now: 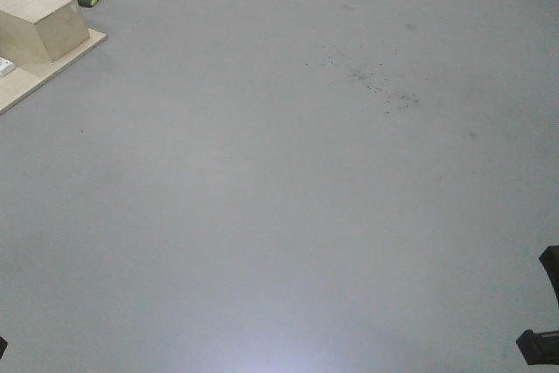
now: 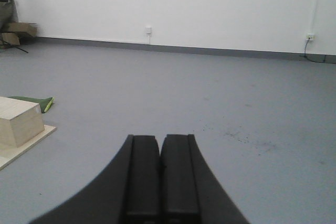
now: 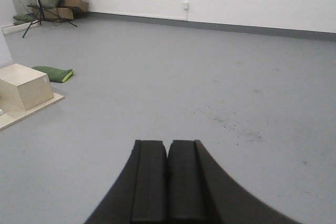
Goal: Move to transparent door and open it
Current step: 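Drive the base toward the white-framed glass sliding door on the wooden platform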
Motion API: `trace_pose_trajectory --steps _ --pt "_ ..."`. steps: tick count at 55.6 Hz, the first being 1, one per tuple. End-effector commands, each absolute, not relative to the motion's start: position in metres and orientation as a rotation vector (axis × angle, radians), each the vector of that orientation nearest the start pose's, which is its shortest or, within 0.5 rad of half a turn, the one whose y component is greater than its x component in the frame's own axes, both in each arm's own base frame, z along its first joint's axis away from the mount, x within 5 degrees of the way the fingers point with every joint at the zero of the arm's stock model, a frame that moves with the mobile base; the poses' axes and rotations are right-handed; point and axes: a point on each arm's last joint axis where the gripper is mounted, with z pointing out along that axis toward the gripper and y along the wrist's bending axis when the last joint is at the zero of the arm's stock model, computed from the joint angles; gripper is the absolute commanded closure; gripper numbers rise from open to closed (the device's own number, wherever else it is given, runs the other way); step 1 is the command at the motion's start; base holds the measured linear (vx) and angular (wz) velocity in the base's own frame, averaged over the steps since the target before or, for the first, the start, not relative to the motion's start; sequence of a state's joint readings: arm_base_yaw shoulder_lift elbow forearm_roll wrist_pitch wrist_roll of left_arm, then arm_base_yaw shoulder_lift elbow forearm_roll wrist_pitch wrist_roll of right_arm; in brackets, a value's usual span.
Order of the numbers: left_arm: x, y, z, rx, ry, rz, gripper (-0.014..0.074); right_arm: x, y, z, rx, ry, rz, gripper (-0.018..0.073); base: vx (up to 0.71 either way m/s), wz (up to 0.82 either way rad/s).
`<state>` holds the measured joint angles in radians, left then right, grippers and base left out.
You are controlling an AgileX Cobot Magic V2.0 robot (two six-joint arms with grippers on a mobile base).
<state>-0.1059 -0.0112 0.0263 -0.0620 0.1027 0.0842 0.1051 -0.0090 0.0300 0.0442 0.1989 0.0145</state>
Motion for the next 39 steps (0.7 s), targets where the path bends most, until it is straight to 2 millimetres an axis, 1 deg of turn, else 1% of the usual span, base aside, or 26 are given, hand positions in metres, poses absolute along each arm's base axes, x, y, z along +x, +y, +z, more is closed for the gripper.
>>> trace_pose_trajectory --steps 1,21,39 --pt "0.0542 -0.006 0.2107 0.091 1.483 -0.079 0.0594 0.0556 0.006 0.1927 -0.042 1.613 0.12 0.0561 0.54 0.2" --pt "0.0542 -0.006 0.2107 0.091 1.483 -0.079 0.0594 0.0556 0.006 0.1927 -0.042 1.613 0.12 0.0561 0.55 0.25" --pt "0.0542 -0.006 0.2107 0.091 1.483 -0.079 0.0594 0.0556 0.006 0.193 -0.042 1.61 0.12 0.0561 0.59 0.47"
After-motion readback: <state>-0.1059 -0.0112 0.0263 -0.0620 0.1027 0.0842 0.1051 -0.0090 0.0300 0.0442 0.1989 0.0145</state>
